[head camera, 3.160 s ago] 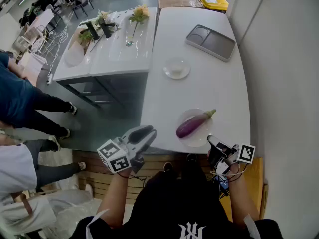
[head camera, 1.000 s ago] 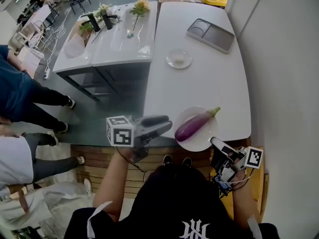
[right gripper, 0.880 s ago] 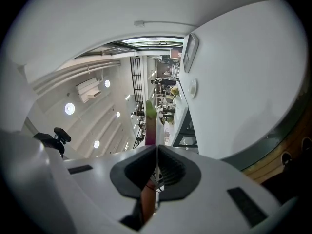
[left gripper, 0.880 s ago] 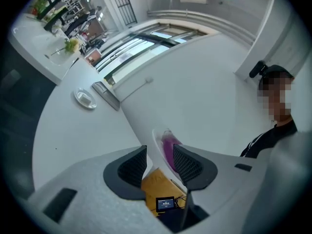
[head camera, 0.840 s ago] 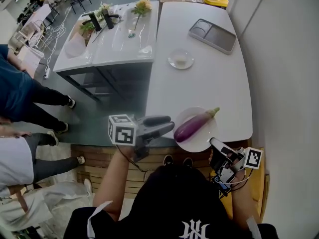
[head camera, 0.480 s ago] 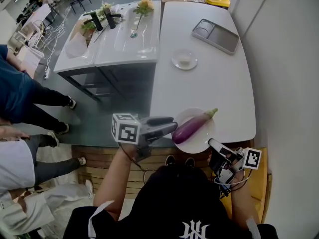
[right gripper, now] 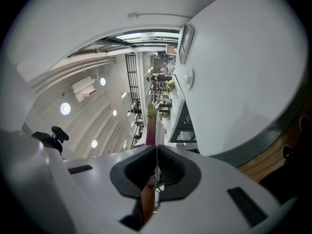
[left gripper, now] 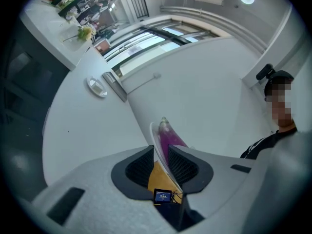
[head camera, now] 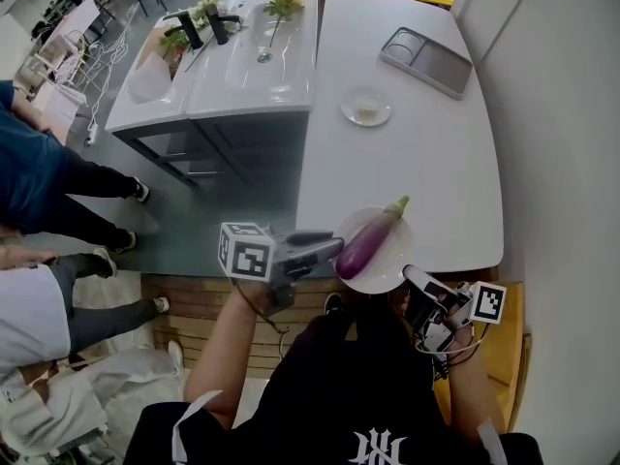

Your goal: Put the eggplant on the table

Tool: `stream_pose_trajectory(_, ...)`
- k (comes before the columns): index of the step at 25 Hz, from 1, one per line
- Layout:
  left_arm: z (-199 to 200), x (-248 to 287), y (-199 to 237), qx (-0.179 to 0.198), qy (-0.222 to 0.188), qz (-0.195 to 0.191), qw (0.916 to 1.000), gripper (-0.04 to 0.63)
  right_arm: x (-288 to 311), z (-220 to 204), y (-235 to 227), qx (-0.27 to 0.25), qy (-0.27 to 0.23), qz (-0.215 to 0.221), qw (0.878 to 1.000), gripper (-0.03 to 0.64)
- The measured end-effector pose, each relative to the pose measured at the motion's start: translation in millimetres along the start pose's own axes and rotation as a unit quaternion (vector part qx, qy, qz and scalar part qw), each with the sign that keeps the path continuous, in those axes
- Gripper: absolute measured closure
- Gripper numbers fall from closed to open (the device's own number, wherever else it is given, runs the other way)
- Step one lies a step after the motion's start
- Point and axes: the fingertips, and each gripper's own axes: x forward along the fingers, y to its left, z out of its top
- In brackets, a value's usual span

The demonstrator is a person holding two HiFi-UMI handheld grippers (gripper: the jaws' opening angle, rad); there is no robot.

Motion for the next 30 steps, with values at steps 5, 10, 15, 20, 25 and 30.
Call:
stream_pose_trajectory(5, -1, 2, 7, -0.007, -0.007, 0.011, 0.9999, 0.527, 3, 8, -6, 0.002, 0.012, -0.002, 1.0, 0.607)
stream_pose_trajectory(10, 2, 11, 13, -0.016, -0.013, 0.02, 0.9996, 0.531, 3, 23, -16, 0.005, 0.027, -0.003, 1.0, 0.607)
stream_pose_trajectory(15, 6, 32, 21, -0.03, -0.013, 0.036, 0.9988, 0.538, -3, 51, -24, 0.002, 0.045, -0.011, 0.999, 0.607)
stream_pose_trajectory(20, 13, 62, 28, -0.042, -0.019, 0.044, 0.998, 0.546, -15, 87, -32, -0.008, 0.054, -0.028, 0.998, 0.607)
stream_pose_trajectory(25, 22, 87, 39, -0.062, -0.029, 0.049, 0.9964, 0.554, -20, 119, -41, -0.01, 0.068, -0.038, 0.997, 0.607)
stream_pose_trajectory(30, 28, 110, 51, -0.074, -0.034, 0.058, 0.995, 0.557, -24, 147, -53, -0.001, 0.076, -0.041, 0.996, 0.607)
